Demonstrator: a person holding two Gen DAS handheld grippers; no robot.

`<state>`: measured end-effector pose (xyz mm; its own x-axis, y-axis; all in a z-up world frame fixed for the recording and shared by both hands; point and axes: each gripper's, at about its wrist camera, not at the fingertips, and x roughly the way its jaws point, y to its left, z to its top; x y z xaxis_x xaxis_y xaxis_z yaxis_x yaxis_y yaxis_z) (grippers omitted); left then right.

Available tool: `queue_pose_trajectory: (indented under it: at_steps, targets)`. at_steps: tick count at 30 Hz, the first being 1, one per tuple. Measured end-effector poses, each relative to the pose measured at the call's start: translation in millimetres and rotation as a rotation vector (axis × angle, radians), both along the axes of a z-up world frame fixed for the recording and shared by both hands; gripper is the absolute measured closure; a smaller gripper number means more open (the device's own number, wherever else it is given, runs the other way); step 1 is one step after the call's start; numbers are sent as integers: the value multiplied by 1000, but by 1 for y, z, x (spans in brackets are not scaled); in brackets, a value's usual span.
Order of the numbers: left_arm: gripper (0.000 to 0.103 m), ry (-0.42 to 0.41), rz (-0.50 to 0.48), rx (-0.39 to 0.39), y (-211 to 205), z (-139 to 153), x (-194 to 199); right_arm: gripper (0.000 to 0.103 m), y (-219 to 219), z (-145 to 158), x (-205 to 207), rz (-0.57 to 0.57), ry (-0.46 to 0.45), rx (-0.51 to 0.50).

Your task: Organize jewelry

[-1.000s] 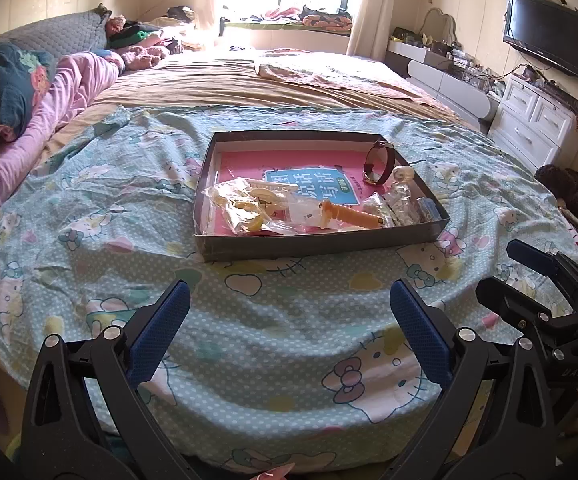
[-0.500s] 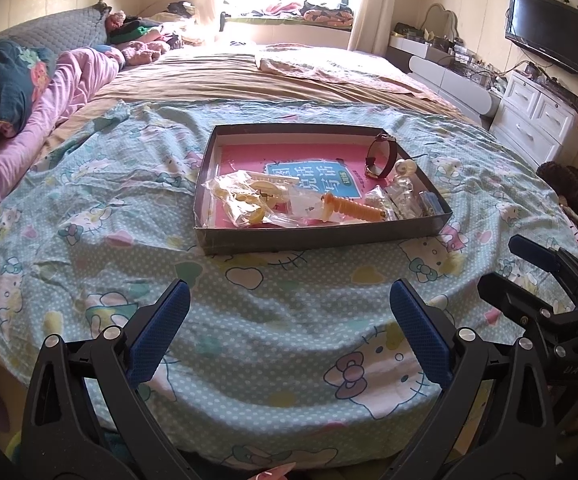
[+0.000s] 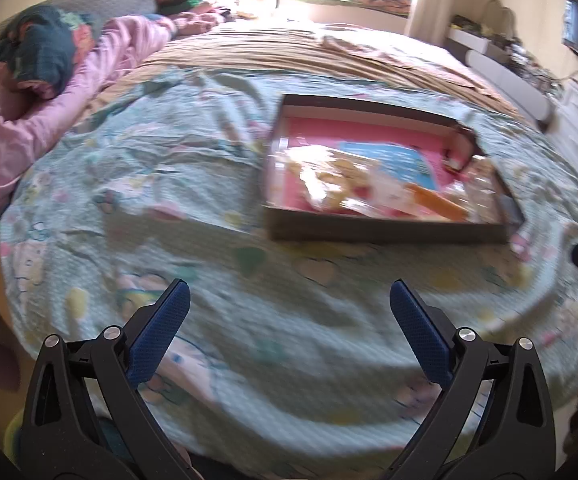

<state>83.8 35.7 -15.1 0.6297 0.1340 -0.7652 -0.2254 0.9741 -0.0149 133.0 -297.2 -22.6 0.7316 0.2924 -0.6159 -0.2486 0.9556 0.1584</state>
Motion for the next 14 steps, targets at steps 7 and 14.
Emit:
queue_pose_trajectory:
  at_steps: [7,14]
  targets:
    - [9,109,247,43,97,-23,65,5,-105,-23,79,-294,51,-82]
    - [9,156,410,29,190,-56,125,4,-206,-68,154,-505,216,-102]
